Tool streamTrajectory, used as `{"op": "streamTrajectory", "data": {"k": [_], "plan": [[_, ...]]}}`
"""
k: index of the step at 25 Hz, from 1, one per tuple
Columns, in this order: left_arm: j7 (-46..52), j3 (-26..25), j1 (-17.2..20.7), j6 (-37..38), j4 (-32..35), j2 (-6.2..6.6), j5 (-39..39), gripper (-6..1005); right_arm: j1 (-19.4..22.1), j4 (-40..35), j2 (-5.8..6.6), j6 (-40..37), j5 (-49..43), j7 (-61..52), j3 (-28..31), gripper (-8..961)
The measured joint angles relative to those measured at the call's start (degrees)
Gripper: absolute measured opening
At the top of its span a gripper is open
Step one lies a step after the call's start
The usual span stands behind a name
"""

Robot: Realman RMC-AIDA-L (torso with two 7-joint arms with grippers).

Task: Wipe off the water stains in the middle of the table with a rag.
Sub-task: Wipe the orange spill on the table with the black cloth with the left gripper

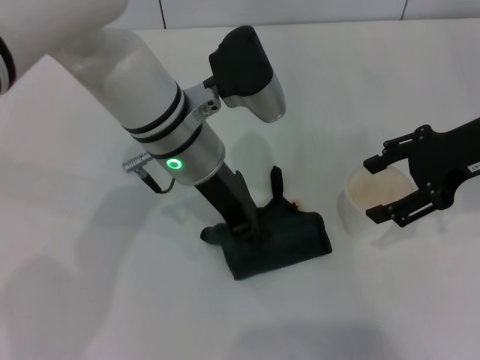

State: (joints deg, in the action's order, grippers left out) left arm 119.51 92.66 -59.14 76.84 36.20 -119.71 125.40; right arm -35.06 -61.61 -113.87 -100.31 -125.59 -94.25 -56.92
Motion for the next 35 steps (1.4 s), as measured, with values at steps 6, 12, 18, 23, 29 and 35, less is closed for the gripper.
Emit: {"op": "streamTrajectory", "data": {"k": [6, 12, 18, 23, 29, 35], "plan": [[2.6, -8.6, 0.5, -3.5, -0.4, 0.47, 3.3, 90, 0.0, 0.0, -0.11, 0.1, 0.1, 0.1, -0.1, 819], [6.4, -16.8, 0.9, -5.7, -0.6, 0.51, 11.4, 89, -0.3, -0.1, -0.69, -0.2, 0.2, 0.1, -0.2, 819], [8.4, -15.5, 1.1, -7.2, -0.7, 0.42, 13.5, 90, -0.4, -0.6, -1.04, -0.3, 0.0, 0.1, -0.3, 819], [6.5, -8.4, 0.9, -4.8, -0.7, 0.2, 9.0, 90, -0.2, -0.6, -1.05, -0.3, 0.0, 0.2, -0.3, 819], [1.2, -6.0, 1.0, 0.4, -0.3, 0.19, 5.2, 90, 0.1, -0.7, -1.02, -0.3, 0.2, 0.2, -0.3, 818], [-2.0, -5.3, 1.1, 4.7, 0.0, 0.04, 3.4, 89, 0.3, -0.7, -1.05, -0.4, 0.2, 0.2, -0.3, 818]]}}
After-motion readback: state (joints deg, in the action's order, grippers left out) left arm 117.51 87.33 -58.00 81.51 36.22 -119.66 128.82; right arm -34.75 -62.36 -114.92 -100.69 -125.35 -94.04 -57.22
